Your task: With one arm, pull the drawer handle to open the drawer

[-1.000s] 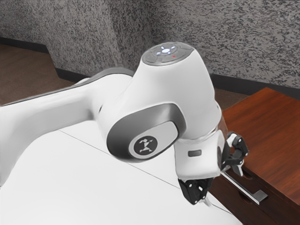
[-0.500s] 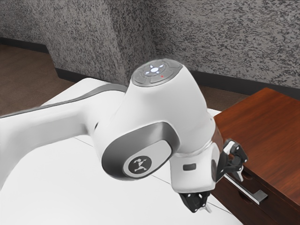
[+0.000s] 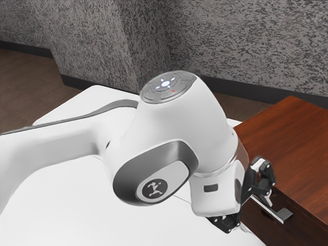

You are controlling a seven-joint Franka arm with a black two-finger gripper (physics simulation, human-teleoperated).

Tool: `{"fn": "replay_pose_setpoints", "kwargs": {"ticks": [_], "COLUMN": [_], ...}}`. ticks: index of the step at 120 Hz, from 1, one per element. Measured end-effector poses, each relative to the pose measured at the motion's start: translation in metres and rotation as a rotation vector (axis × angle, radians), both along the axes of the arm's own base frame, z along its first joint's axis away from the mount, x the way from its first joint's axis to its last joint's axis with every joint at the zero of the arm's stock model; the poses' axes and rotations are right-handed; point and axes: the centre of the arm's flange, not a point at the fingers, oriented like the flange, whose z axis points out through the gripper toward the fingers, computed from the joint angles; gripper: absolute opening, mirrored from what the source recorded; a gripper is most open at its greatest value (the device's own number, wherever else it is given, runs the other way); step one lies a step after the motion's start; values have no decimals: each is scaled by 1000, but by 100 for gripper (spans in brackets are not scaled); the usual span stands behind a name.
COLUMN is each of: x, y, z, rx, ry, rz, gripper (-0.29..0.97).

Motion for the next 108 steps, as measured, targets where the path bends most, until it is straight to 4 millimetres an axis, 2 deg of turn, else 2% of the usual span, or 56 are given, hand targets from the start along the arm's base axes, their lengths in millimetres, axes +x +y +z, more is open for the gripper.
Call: {"fn": "replay_pose_setpoints", "kwargs": {"ticks": [22, 74, 108], "x": [-1, 6, 5], "y": [0, 5, 6], "z": [4, -4, -9], "rx": [-6, 1, 12], "ry": [-15, -11, -1], "rz": [-3, -2, -6], "gripper": [40, 39, 39]}}
